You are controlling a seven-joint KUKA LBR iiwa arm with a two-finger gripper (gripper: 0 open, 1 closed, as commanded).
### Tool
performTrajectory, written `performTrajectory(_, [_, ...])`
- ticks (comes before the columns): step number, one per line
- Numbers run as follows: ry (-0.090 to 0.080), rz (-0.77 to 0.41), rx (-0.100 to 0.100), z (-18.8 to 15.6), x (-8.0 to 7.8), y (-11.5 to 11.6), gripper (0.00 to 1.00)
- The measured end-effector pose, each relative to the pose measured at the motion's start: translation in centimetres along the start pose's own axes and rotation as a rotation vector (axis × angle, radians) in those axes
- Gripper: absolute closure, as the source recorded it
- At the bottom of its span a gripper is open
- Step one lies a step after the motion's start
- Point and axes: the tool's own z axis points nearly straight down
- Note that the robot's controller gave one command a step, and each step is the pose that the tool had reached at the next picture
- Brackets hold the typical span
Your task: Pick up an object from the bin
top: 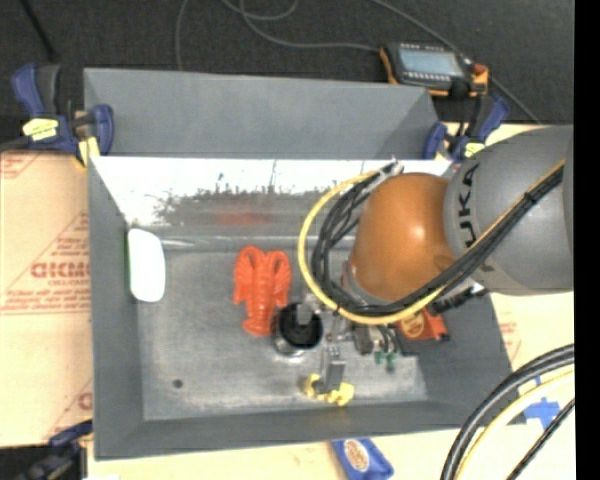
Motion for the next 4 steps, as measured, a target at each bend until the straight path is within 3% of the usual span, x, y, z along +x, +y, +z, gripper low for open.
performTrajectory(1, [-0.008, 0.001, -0.001, -0.4, -0.2, 0.0, 0.0])
performTrajectory(2, [-0.029, 0.01, 0.0, 5.9, 1.3, -2.3, 0.0])
performTrajectory(3, [-0.009, 0.377, -0.001, 3.3, -9.0, -1.3, 0.0])
performTrajectory(4, [-0.01, 0.165, 0.001, 3.4, -3.7, -1.9, 0.0])
